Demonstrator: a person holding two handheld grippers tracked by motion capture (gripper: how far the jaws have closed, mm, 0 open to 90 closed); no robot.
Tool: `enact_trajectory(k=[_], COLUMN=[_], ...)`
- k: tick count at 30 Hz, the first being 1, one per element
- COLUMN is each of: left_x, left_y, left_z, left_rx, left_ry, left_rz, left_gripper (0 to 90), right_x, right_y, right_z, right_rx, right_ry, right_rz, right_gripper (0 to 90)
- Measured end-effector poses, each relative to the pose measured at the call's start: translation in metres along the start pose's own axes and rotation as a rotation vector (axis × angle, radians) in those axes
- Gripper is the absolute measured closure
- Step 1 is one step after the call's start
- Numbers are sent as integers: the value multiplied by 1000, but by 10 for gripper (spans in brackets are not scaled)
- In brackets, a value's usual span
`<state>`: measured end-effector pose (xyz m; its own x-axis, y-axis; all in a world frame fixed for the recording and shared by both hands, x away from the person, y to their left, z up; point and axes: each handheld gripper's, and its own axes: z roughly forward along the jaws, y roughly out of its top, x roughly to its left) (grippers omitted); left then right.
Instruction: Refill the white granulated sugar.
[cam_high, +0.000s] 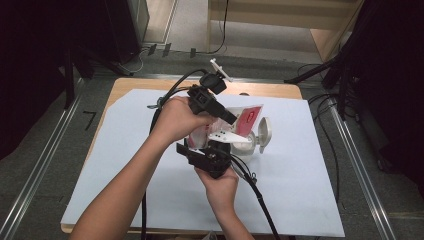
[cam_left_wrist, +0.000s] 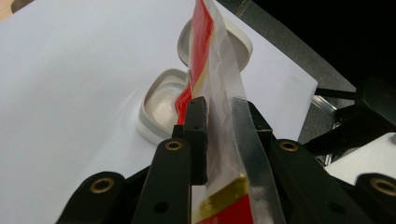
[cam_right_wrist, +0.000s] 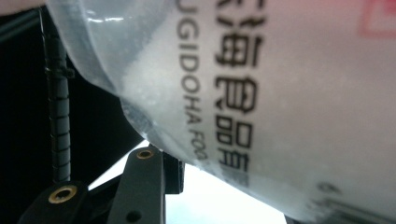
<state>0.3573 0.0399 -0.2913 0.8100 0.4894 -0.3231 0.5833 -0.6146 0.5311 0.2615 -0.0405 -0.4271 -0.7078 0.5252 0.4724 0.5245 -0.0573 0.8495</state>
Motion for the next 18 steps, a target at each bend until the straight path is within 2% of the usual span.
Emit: enact_trajectory(k=[3, 6, 13, 18], left_x=[4, 6, 8, 11], left_y=[-8, -14, -25, -31], left_z=[-3, -3, -5, -4], left_rx=[2, -14, -11, -3], left_ry=[-3, -15, -22, -24], left_rz=[-3, -17, -22, -18], left_gripper=[773, 777, 791, 801], right_x=[1, 1, 3, 1], right_y=[-5, -8, -16, -21], right_z=[2, 4, 8, 9], right_rx=[11, 22, 48, 70], right_ry=[-8, -3, -19, -22], right_rz=[-14, -4, -44, -50], right_gripper=[605, 599, 576, 547])
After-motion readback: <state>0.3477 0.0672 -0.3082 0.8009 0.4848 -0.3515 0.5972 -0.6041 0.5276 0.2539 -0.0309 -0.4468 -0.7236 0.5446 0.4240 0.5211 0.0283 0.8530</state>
